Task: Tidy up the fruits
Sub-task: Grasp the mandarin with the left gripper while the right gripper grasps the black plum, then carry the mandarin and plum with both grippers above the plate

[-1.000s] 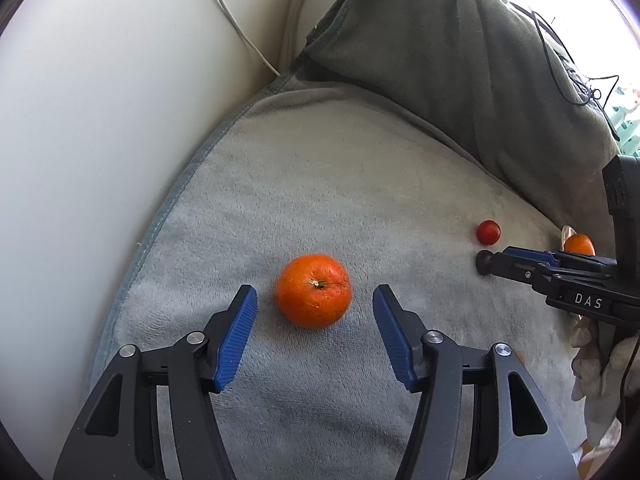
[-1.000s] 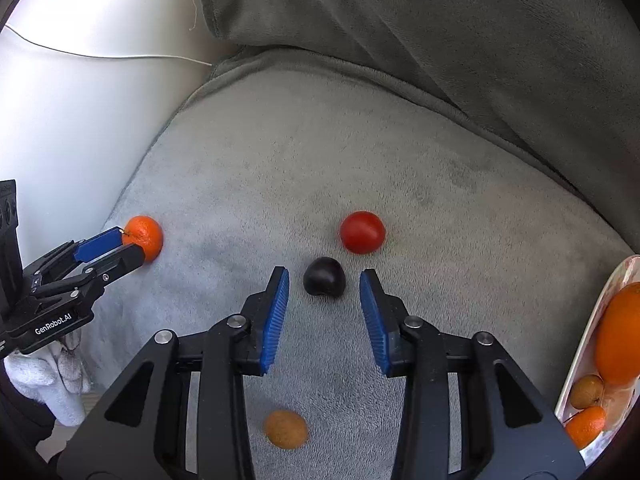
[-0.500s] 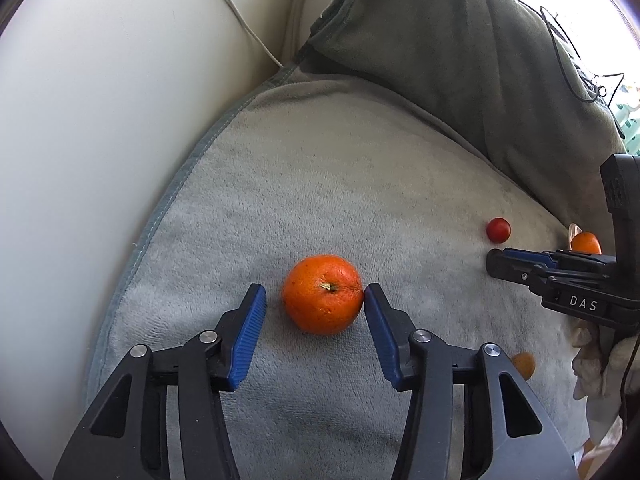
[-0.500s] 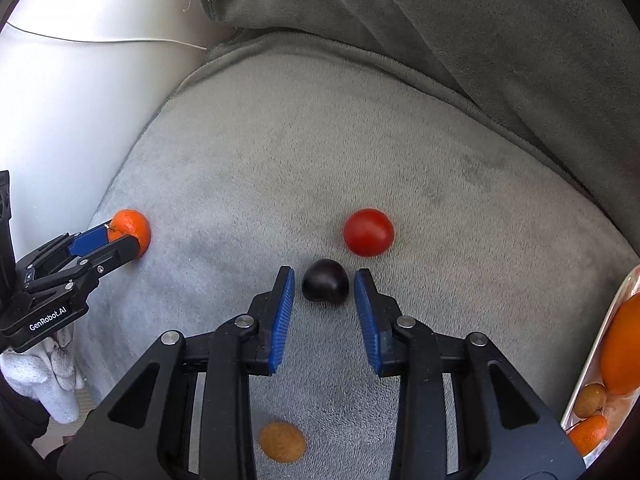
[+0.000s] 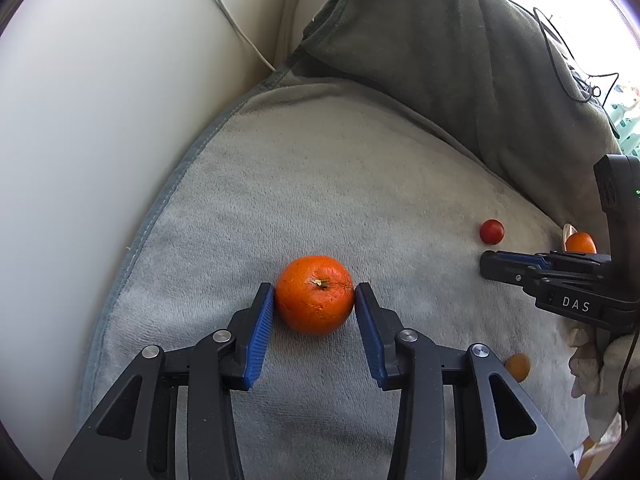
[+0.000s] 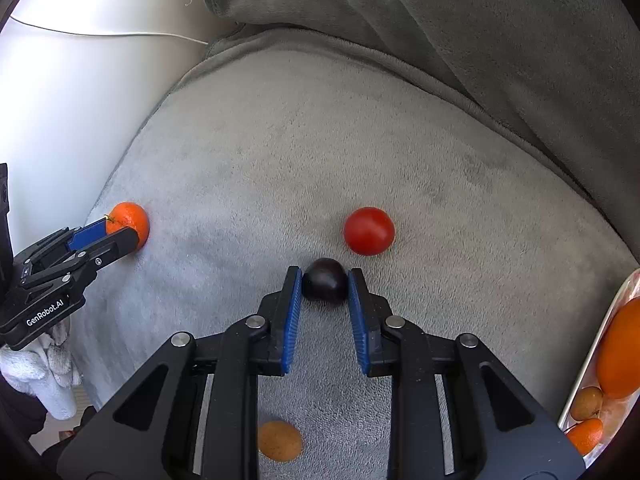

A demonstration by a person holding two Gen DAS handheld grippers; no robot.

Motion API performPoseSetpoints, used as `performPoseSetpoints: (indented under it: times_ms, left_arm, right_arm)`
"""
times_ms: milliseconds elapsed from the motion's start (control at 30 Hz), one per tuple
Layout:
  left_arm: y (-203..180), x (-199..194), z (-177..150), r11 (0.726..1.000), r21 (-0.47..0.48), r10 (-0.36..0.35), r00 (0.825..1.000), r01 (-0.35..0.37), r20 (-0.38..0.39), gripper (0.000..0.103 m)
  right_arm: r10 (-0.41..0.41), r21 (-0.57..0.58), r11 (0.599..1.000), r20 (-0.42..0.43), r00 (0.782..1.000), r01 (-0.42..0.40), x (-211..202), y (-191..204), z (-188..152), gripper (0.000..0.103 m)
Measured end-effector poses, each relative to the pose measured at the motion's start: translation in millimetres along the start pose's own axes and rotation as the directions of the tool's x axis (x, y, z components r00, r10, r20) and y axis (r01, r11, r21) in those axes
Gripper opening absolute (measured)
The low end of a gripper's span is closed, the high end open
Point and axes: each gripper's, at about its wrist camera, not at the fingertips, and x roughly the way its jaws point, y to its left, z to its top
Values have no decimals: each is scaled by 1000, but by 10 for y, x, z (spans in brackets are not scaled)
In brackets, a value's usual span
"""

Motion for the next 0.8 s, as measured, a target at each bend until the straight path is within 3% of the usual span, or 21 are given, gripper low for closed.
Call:
performPoseSetpoints:
  times_ms: [800]
  left_arm:
    - [-408, -286, 79, 997, 73, -28, 999, 24, 45, 39]
  right_arm:
    - [16, 45, 999, 76, 997, -20, -508, -250, -183, 24]
